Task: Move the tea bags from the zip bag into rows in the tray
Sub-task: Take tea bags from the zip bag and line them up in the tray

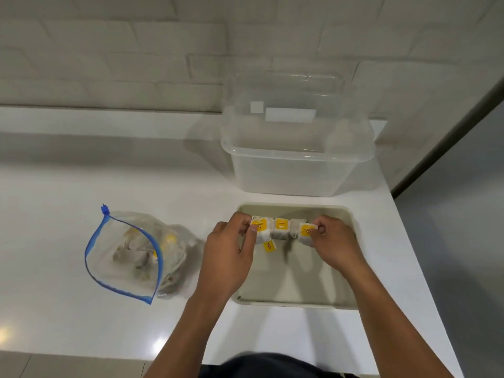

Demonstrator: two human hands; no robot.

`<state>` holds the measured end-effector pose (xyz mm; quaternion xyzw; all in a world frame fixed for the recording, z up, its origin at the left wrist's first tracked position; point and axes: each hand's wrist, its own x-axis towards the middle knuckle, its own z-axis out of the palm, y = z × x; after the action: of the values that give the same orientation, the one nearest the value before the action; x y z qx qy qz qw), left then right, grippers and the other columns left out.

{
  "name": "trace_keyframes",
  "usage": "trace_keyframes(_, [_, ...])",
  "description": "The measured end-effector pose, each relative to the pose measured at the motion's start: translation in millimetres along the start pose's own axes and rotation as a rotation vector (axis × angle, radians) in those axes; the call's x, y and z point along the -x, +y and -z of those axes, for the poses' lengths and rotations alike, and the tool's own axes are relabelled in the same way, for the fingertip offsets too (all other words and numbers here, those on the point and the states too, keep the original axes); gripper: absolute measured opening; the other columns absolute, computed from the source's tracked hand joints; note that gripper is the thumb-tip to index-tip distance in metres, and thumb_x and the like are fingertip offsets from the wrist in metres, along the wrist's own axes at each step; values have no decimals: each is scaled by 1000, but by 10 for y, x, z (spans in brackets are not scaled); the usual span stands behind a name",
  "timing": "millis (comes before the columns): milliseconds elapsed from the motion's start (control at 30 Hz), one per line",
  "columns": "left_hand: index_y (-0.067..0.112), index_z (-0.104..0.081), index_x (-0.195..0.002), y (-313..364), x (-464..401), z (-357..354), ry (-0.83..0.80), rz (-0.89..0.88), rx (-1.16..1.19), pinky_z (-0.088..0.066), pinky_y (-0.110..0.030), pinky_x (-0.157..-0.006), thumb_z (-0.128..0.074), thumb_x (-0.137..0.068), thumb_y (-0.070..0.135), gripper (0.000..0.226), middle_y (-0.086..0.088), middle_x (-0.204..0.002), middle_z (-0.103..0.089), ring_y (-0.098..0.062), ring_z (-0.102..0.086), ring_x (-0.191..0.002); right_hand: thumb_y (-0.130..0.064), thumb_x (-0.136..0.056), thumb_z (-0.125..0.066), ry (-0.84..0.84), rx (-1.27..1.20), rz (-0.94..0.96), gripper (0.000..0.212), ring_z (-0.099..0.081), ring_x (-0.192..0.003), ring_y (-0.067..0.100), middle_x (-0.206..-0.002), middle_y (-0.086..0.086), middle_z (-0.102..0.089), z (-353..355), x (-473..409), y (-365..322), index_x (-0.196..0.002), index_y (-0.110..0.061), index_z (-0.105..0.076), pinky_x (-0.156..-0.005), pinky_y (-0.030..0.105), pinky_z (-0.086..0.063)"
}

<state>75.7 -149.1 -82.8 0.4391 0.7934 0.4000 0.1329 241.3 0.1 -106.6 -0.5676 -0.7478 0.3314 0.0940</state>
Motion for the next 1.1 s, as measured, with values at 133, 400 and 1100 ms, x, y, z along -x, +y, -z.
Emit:
trace_keyframes(133, [27,-62,-103,-55,-33,4,28,-9,-46,-38,-8,-68,-56,-100,29,7,24,-84,-64,-7,-59,-86,-13,-92,-52,-8,184,-29,11,-63,-91,35,-91,7,-69,-127,-117,53,-82,-18,-56,-68,32,-42])
trace_keyframes(400, [30,-62,-103,-127,29,-68,-39,-41,-47,-39,-8,-72,-59,-99,29,5,20,-88,-69,-4,-58,-88,-6,-89,-56,29,272,-107,12,-64,-101,36,-107,13,-69,-270,-167,145,-100,-10,-57,-70,29,-40])
trace_keyframes(1100, [32,-64,-98,-93,28,-104,-84,-76,-53,-38,-3,-67,-62,-97,28,5,32,-77,-57,8,-54,-74,-8,-91,-56,112,225,-165,28,-65,-108,37,-115,15,-68,-294,-123,181,-118,-8,-54,-80,35,-50])
